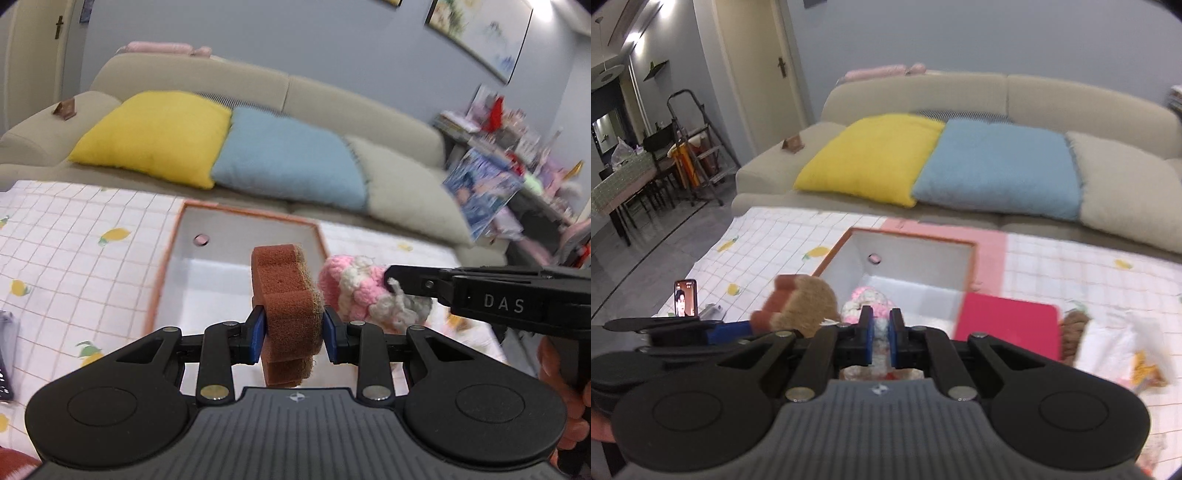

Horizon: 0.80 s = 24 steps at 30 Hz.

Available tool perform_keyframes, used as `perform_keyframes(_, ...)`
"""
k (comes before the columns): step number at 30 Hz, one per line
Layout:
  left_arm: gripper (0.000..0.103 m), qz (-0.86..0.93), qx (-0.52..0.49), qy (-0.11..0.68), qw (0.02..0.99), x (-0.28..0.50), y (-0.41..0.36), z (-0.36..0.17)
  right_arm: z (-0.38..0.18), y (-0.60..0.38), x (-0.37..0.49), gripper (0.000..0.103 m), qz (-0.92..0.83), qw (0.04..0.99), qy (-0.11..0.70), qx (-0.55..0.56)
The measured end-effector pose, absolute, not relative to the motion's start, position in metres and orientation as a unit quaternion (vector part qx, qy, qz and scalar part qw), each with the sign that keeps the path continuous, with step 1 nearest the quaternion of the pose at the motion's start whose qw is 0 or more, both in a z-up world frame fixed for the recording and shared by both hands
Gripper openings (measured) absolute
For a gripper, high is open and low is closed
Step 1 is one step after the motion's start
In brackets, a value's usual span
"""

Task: Organize soft objects
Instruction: 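Carry the bear and crocheted item with both tools over the white box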

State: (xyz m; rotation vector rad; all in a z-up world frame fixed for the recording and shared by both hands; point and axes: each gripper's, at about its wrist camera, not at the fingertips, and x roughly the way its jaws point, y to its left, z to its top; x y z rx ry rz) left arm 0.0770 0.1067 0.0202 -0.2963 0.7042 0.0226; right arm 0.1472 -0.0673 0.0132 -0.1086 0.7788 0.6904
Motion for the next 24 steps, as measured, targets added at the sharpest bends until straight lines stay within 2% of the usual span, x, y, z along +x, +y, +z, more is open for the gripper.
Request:
perform_keyframes(14,0.036,-0.02,-0.109,0.521,0.846,0.13,0.139,-0.044,-0.076,-0.012,0.181,0.005,0.319,0.825,0.457,-0.093)
perform_keyframes(24,0.036,-0.005,-0.109,0.531,0.84,0.152,0.151,-0.053,-0.113,-0.005,0.186,0.006,0.313,0.805,0.491,-0.11)
